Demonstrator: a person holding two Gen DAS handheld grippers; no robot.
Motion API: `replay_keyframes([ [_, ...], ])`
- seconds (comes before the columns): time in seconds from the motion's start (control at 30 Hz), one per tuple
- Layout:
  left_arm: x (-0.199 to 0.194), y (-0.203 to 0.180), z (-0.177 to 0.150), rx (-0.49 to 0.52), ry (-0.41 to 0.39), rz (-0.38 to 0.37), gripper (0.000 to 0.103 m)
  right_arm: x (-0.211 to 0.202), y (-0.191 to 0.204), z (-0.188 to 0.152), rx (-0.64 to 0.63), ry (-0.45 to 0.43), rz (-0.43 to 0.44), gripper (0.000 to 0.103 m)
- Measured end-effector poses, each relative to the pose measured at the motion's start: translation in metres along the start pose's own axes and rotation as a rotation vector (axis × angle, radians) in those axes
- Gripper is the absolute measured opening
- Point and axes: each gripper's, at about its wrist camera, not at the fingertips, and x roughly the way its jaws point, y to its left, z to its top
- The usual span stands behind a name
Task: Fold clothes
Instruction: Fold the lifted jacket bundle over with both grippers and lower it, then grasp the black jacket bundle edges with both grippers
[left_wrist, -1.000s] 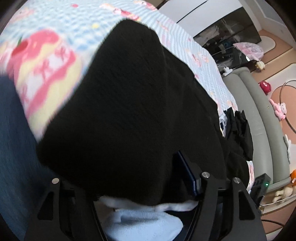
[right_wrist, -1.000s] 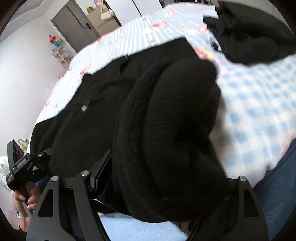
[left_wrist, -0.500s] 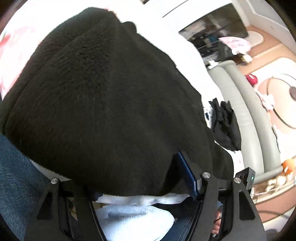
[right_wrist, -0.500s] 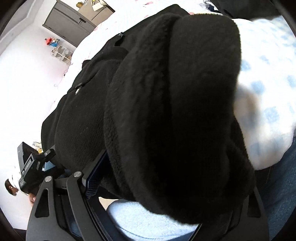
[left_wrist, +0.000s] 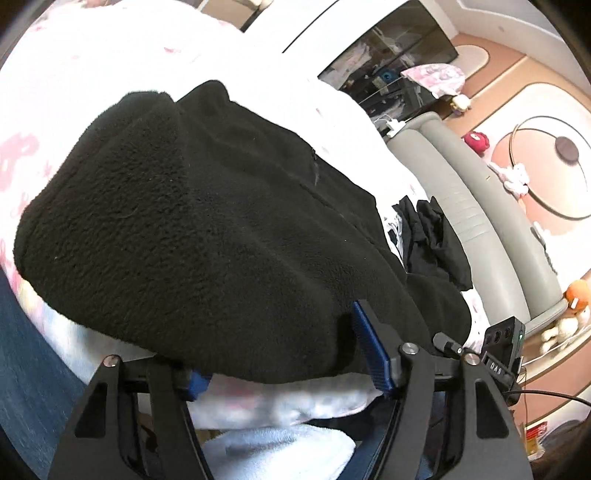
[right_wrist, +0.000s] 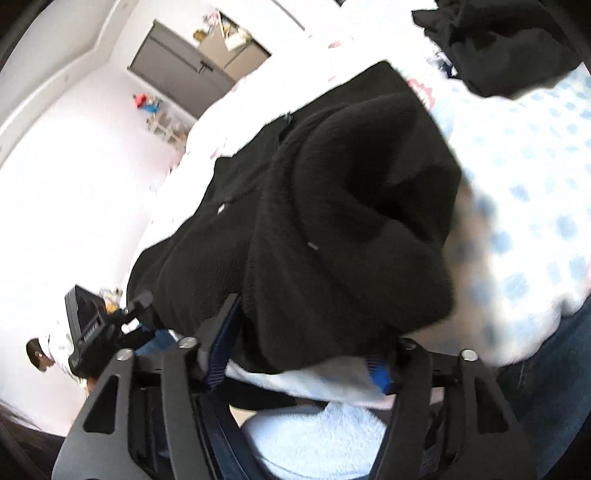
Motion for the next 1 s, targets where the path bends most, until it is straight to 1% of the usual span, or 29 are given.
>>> replay_keyframes([
  [0.03, 0.0, -0.002, 0.003, 0.017, -0.002, 0.008, 0.056, -0.001, -0.002, 0.0, 0.013, -0.011, 0.005, 0.051],
  [0.07, -0.001, -0.004, 0.006, 0.029, -0.005, 0.011, 0.056, -0.002, -0.002, 0.001, 0.019, -0.016, 0.011, 0.05],
  [0.2, -0.006, -0.006, 0.028, 0.045, -0.014, -0.024, 0.056, -0.005, 0.002, 0.015, 0.034, -0.018, 0.061, 0.05],
  [0.27, -0.001, -0.011, 0.05, 0.066, 0.001, -0.043, 0.056, -0.006, 0.005, 0.023, 0.04, -0.016, 0.092, 0.053],
  [0.3, 0.002, -0.015, 0.065, 0.078, 0.011, -0.05, 0.056, -0.006, 0.007, 0.027, 0.043, -0.015, 0.107, 0.057],
  [0.37, 0.017, -0.025, 0.122, 0.092, 0.018, -0.084, 0.06, -0.005, 0.011, 0.067, 0.027, -0.022, 0.123, 0.059],
  [0.4, 0.025, -0.029, 0.146, 0.071, 0.002, -0.101, 0.064, 0.001, 0.016, 0.09, 0.003, -0.042, 0.124, 0.063],
  [0.43, 0.033, -0.031, 0.171, 0.048, -0.016, -0.103, 0.068, 0.006, 0.023, 0.114, -0.022, -0.088, 0.127, 0.068],
  [0.47, 0.04, -0.034, 0.198, 0.022, -0.038, -0.081, 0.069, 0.011, 0.025, 0.137, -0.012, -0.134, 0.116, 0.07],
  [0.5, 0.043, -0.038, 0.221, 0.007, -0.069, -0.062, 0.069, 0.015, 0.027, 0.16, 0.013, -0.169, 0.11, 0.079],
  [0.53, 0.039, -0.042, 0.236, 0.007, -0.115, -0.051, 0.071, 0.019, 0.029, 0.182, 0.039, -0.201, 0.106, 0.082],
  [0.57, 0.031, -0.044, 0.244, 0.009, -0.159, -0.051, 0.073, 0.019, 0.031, 0.196, 0.059, -0.232, 0.088, 0.082],
  [0.6, 0.023, -0.043, 0.246, 0.027, -0.194, -0.057, 0.081, 0.017, 0.034, 0.204, 0.066, -0.261, 0.078, 0.084],
  [0.63, 0.016, -0.041, 0.243, 0.056, -0.232, -0.049, 0.084, 0.017, 0.036, 0.207, 0.037, -0.276, 0.068, 0.09],
  [0.67, 0.01, -0.036, 0.239, 0.081, -0.26, -0.027, 0.084, 0.018, 0.038, 0.208, 0.002, -0.287, 0.058, 0.093],
  [0.7, 0.009, -0.028, 0.233, 0.095, -0.269, 0.029, 0.084, 0.023, 0.034, 0.204, -0.024, -0.279, 0.001, 0.097],
  [0.73, 0.012, -0.015, 0.227, 0.093, -0.261, 0.089, 0.084, 0.029, 0.03, 0.199, -0.048, -0.266, -0.066, 0.097],
  [0.77, 0.018, 0.002, 0.222, 0.069, -0.241, 0.13, 0.084, 0.035, 0.025, 0.194, -0.072, -0.254, -0.133, 0.097],
  [0.8, 0.023, 0.019, 0.217, 0.045, -0.22, 0.172, 0.084, 0.041, 0.021, 0.192, -0.074, -0.236, -0.176, 0.097],
  [0.83, 0.028, 0.037, 0.212, 0.012, -0.199, 0.201, 0.084, 0.049, 0.007, 0.188, -0.048, -0.211, -0.216, 0.097],
  [0.87, 0.033, 0.053, 0.207, -0.035, -0.184, 0.207, 0.084, 0.058, -0.006, 0.191, -0.013, -0.197, -0.235, 0.097],
  [0.93, 0.039, 0.075, 0.201, -0.111, -0.182, 0.197, 0.084, 0.059, -0.027, 0.182, 0.076, -0.196, -0.255, 0.097],
  [1.0, 0.042, 0.083, 0.198, -0.145, -0.19, 0.165, 0.084, 0.061, -0.04, 0.175, 0.125, -0.205, -0.288, 0.097],
])
